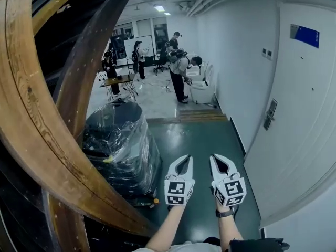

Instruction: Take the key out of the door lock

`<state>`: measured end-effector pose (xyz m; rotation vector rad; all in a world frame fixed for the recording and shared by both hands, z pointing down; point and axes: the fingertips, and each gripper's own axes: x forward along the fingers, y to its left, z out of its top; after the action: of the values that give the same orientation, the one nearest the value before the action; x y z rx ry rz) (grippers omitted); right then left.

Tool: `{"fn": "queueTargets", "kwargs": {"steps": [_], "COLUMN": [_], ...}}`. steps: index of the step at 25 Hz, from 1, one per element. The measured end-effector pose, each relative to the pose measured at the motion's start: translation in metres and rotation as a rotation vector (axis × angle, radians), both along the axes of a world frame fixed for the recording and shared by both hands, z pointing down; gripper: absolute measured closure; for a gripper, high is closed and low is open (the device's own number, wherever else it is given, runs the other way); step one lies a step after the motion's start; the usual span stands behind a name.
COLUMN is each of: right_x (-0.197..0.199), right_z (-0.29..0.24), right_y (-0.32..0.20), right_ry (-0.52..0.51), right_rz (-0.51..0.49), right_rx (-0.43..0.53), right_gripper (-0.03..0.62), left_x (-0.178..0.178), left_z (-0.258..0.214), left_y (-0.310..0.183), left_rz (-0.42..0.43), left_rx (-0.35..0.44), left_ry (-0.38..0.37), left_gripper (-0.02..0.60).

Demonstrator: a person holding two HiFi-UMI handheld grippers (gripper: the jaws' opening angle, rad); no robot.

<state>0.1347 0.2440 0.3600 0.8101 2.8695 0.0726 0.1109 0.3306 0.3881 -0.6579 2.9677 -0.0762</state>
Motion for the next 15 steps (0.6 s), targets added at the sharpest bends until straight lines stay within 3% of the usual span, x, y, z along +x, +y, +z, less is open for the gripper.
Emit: {"fn": "queueTargets", "kwargs": {"steps": [8, 12, 15], "right_x": [-0.11, -0.192, -0.263], "right_z": [0.042, 0.052, 0.039], "right_y": [-0.001, 0.001, -0.005], "right_ry": [0.086, 0.096, 0.077], "right_rz": [-0.006, -0.054, -0.086], "right_rx": [-0.012, -0.039, -0.07], "right_gripper": [0.589, 0.589, 0.589], "left_x": [-0.101, -0.175, -0.235], "left_z": [0.038, 0.046, 0.024], "left_y": [0.004, -0.004, -0.012], "left_rz": [0.007, -0.009, -0.049], "left_rx": [-0.01, -0.046, -0.083], "left_ry": [0.053, 0.059, 0.013], "left_gripper": [0.581, 0.581, 0.581]}}
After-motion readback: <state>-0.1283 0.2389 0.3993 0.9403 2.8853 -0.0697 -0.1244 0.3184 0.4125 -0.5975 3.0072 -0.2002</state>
